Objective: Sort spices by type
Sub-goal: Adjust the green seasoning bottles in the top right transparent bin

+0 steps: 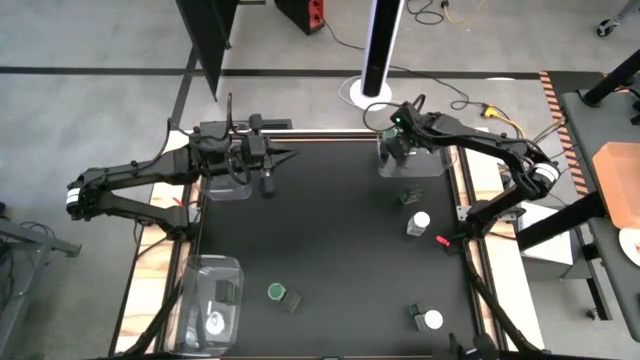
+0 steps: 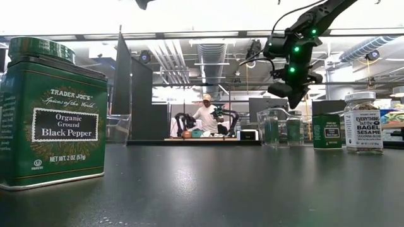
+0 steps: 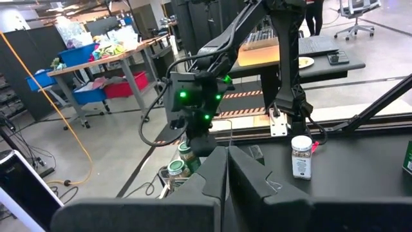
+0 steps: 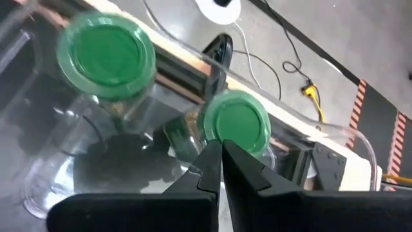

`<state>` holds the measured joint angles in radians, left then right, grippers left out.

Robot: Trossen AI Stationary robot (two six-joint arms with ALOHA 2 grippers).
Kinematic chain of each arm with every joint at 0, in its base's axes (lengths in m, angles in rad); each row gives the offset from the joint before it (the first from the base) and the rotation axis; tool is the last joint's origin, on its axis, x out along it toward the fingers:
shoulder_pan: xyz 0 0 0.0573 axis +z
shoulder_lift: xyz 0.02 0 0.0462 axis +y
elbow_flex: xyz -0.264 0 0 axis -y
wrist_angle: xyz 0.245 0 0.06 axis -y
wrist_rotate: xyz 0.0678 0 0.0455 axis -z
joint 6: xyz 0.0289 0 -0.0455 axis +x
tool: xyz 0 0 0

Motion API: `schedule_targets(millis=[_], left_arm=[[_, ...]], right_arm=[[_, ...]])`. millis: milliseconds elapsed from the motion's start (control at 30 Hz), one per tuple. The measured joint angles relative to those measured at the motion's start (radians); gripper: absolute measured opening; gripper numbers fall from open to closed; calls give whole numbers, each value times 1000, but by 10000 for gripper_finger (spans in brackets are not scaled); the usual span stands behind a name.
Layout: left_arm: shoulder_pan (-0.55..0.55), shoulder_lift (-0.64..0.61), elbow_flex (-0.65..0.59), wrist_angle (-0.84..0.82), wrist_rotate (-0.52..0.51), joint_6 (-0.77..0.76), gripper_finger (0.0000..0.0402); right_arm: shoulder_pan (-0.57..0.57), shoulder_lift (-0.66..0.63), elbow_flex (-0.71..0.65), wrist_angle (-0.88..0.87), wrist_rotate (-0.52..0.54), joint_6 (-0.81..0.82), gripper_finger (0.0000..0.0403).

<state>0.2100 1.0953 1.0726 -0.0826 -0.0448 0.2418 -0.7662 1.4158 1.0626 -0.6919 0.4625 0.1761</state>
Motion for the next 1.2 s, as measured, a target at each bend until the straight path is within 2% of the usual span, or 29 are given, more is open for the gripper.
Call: schedule_targets(millis=[267,567,700,1067,1200], left_arm=[[0,0,0,0,0,0,0],[0,0,0,0,0,0,0],[0,0,0,0,0,0,0],[0,0,0,0,0,3,0],[0,0,0,0,0,3,0]], right_arm=[[0,0,-2,-54,16,-17,9],[-24,-5,2,-37,139,-56,9],[-59,-2,-22,-35,117,-60,9],[-58,-2,-59,5,103,-64,9],[-56,-2,-59,18,56,-64,9]])
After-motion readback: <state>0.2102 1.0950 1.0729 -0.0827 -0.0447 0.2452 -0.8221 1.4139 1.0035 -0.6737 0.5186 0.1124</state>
